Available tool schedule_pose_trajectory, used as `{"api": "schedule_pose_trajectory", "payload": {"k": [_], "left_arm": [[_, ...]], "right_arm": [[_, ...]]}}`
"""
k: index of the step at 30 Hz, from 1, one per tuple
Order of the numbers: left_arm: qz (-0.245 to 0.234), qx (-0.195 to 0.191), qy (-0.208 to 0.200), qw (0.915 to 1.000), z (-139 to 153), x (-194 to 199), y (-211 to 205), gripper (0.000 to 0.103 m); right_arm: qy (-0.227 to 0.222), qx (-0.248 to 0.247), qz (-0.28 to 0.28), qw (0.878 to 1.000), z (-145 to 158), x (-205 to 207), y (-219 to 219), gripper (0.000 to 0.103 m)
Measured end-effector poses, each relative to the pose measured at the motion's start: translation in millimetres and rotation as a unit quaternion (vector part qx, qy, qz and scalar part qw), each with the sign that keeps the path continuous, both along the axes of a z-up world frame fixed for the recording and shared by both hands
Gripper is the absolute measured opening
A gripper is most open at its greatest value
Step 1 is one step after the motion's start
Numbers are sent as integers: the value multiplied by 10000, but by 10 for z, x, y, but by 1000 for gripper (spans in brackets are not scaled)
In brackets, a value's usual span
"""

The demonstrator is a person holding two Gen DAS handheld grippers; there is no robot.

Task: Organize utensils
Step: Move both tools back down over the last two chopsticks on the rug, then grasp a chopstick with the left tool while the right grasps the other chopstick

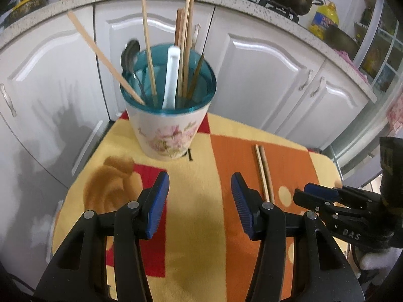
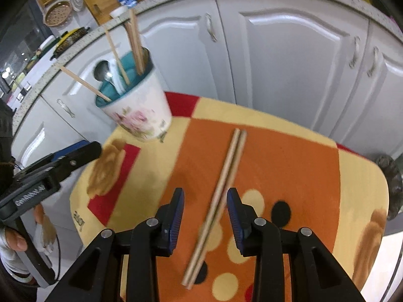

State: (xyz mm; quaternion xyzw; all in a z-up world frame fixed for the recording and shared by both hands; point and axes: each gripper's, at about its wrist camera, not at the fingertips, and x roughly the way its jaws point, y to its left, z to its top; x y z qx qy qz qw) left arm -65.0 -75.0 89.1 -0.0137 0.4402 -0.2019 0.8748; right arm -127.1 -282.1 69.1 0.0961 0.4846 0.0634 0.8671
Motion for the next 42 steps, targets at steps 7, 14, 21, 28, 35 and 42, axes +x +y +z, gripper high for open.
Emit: {"api": "schedule_pose_trajectory", "payload": {"k": [7,14,21,28,35,42], "left_arm": [[25,45,306,9995,-240,-14,-14,51],[-78,116,414,9990,-338,-18,-98,51],[-140,35,443,9989,-368,0,-195,51],[-448,-1,559,9974,-428,96,-515,51],[-657,-76,785,9947,-554,303,-919,50],[-906,47,1038,9904,-758,598,-1310,49]], "right_arm": [[380,-79,-247,9989,-367,141,-147,25],[547,25,-265,9981,-586,416,-113,17],[518,81,-335,9981,-587,406,-204,7],[616,201,-630,9959,-539,12,-542,7],[410,322,-778,9956,-375,103,-666,15],[487,434,-809,9946,-389,178,-737,19]]}}
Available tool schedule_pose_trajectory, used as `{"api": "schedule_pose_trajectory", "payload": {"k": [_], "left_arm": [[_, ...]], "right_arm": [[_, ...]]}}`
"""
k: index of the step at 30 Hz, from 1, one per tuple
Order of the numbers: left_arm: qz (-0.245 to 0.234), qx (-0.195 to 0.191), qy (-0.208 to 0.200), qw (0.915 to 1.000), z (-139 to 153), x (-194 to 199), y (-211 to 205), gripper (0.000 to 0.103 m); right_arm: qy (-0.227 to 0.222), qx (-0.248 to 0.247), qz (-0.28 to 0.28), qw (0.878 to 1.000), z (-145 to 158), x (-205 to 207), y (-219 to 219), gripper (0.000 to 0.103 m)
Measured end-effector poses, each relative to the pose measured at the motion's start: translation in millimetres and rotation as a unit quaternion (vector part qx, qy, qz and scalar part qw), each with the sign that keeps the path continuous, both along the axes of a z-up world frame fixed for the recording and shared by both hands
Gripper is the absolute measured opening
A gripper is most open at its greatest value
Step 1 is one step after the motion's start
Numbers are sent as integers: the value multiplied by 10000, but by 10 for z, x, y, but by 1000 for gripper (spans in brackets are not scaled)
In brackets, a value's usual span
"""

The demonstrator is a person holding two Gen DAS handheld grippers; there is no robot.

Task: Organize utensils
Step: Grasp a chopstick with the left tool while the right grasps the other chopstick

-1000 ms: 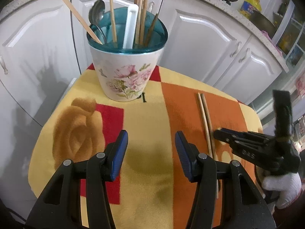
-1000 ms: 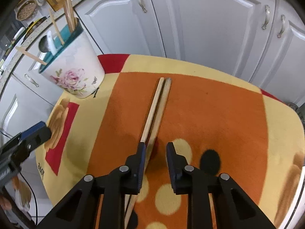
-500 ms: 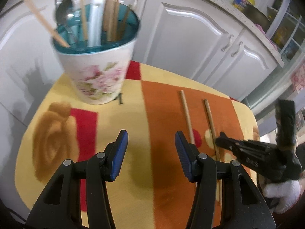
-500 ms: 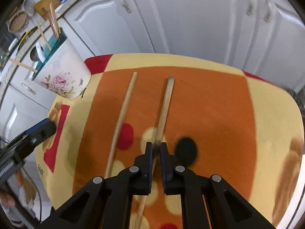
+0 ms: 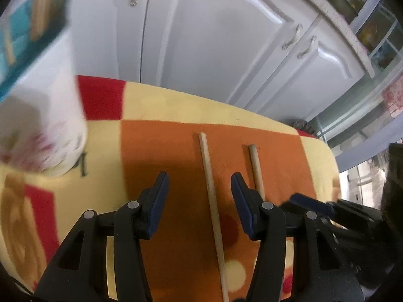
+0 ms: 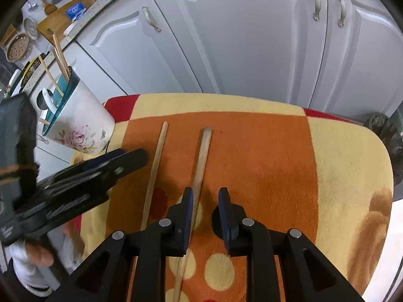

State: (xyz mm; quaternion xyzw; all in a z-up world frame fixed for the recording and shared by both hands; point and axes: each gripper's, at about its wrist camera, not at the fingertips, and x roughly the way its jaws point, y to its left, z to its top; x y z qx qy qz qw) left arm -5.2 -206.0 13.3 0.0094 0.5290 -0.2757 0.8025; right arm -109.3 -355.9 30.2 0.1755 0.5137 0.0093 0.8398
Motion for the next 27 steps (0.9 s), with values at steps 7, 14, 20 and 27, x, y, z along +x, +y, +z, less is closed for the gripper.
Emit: {"api": "schedule_pose_trajectory", "payload": {"k": [7,14,20,27], "left_arm": [[-274,146,-39,9995,-112,108,-110,11],[-55,-66,170,9998,-65,69,180,6],[76,-299,24,9995,137,-75,415,5],[52,-293,87,9995,154,-59,323,25]], "right_arm": [[-29,-63,68,10000,-16,218,19,19],[12,-103,340,9994,-222,551,135,9],[-122,110,349,9993,-75,452,72,8],[-513,108,319,9981,277,126,82,8]]}}
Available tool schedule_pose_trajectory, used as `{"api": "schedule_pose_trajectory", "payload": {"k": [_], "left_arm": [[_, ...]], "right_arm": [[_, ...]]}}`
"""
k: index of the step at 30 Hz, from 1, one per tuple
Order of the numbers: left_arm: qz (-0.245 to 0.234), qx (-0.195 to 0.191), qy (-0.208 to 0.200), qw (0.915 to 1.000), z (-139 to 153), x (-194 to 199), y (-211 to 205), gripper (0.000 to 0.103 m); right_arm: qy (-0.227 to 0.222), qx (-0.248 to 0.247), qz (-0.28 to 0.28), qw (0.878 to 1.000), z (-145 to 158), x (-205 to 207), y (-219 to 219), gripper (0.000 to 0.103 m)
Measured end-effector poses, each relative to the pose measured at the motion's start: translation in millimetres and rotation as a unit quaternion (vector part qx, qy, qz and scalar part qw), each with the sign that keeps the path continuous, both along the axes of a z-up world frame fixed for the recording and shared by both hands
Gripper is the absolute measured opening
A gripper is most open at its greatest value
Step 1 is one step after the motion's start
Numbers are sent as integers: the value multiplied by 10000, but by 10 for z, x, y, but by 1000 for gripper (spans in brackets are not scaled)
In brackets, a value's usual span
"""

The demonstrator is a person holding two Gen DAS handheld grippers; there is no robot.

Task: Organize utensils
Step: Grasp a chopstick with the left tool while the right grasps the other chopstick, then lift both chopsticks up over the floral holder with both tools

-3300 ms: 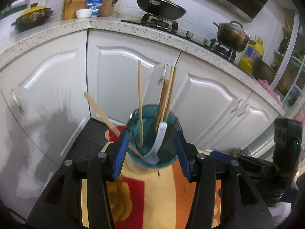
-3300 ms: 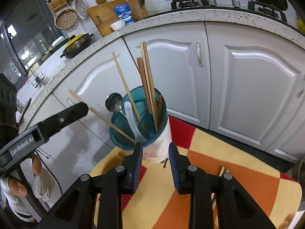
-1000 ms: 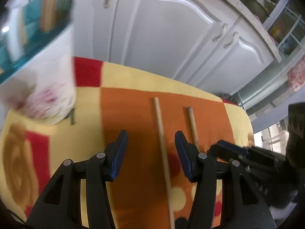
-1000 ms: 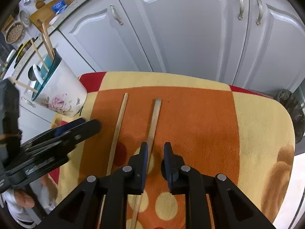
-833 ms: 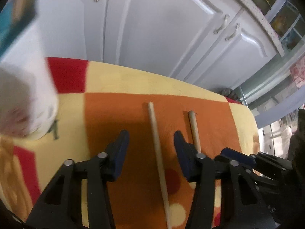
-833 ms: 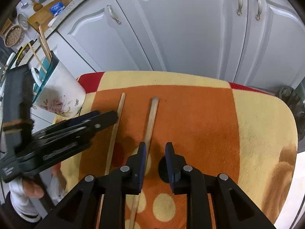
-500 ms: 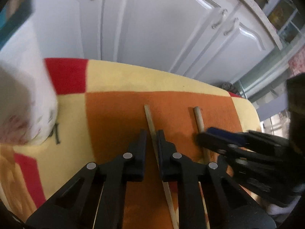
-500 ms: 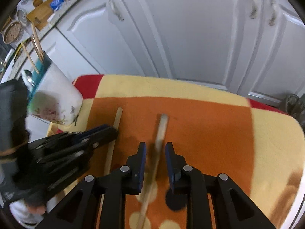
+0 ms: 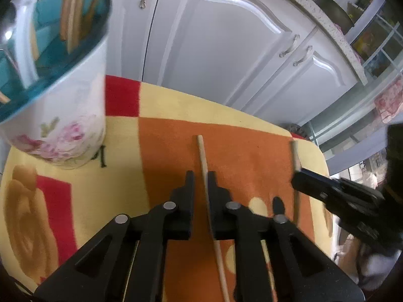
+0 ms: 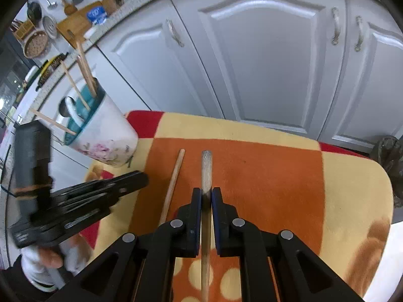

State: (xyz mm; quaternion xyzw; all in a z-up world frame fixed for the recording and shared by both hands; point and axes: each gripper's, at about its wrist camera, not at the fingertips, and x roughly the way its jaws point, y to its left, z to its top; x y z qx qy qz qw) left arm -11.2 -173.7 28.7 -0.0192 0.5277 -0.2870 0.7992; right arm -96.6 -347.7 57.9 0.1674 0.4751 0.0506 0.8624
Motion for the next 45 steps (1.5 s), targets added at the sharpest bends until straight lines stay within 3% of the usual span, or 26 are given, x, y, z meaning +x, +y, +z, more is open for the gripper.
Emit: {"api": "schedule_pose_trajectory", "payload": {"k": [2,5,6,7,8,11,17,25,37,45], "left_arm": [[-31,79,20,10000,-58,48,-124,37],[-55,420,25,9991,-228,108,-266,36],[-53,456,-144,9988,-244,104,-293,29],[-136,560,-306,9979,-247,90,-329,15],[-276,666,-261,9971,-269,83,-362,6],[-389,579,-191,9974,-210,10,-262,5],[-130,-22,-472,9988,295,-210,313,4],[52,-572,-1016,9932,970,-536,938,4],[367,-894,-1514,9837,1520,-742,1442,4],[777,-1026,-2249,9659,2204,-587,1793,4]], "right_arm": [[-67,20,-35,10000,66,-95,-17,8],[-122,-3,-32,9999,138,-195,-13,8],[-143,-21,-20,9999,160,-220,-3,8],[-167,-30,-14,9999,183,-237,2,8],[-205,-37,-8,9998,212,-244,15,8],[-339,-39,11,9994,324,-285,33,8],[-690,-16,130,9975,602,-388,111,8],[-989,-164,386,9942,867,-456,320,8],[-1501,-417,775,9847,1341,-507,604,7],[-1973,-439,1055,9737,1867,-306,773,7]]}}
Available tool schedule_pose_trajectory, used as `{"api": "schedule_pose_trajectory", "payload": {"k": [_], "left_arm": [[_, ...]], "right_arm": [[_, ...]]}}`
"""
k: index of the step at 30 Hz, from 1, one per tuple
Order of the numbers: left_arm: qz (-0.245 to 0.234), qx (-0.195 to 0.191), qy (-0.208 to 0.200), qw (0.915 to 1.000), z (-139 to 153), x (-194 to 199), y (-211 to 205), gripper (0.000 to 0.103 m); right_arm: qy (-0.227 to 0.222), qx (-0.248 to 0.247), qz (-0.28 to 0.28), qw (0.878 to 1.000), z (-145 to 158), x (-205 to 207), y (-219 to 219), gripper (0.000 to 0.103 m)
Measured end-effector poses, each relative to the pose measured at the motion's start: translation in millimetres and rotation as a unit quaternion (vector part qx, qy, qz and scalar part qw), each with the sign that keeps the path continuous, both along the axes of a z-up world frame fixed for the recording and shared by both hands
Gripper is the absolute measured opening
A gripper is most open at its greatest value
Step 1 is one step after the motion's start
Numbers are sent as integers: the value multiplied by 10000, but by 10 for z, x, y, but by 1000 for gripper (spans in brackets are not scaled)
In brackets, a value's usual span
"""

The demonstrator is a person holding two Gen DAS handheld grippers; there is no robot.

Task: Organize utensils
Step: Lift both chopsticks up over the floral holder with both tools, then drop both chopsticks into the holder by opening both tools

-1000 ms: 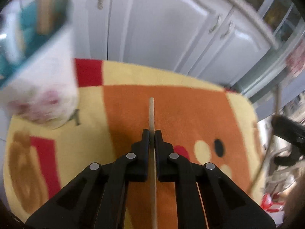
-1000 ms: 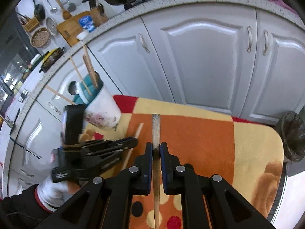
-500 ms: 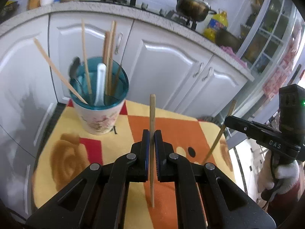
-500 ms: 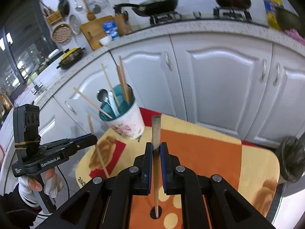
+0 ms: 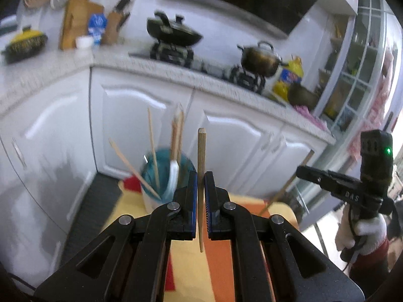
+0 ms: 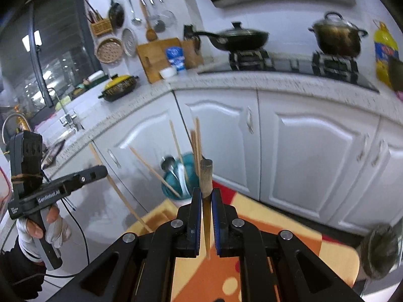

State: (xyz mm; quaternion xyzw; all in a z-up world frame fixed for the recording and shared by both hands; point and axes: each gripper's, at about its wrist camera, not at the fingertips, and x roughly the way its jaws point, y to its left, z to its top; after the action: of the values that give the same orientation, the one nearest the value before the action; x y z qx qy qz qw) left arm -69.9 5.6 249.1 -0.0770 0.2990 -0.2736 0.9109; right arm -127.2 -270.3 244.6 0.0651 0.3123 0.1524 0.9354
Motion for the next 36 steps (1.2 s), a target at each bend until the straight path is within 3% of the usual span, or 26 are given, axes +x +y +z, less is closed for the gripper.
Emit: {"api": "schedule_pose_trajectory", "payload": {"k": [8,16,25,36], "left_arm": [[512,21,-539,9972,398,353,143,4],[813,328,-692,9937,355,838,-22,4],[883,715,-400,9927,-86,1207,-313,4],[790,1064,206,9910,-691,1366,-531,4]], "right_arm": [[-330,-51,101,9994,427,329,156,7],[-526,-110,125,9985,641,797,352,7],[-173,-253,51,9995,214,1311,517,7],[784,-23,36,9969,-571,1592,447,7]]}}
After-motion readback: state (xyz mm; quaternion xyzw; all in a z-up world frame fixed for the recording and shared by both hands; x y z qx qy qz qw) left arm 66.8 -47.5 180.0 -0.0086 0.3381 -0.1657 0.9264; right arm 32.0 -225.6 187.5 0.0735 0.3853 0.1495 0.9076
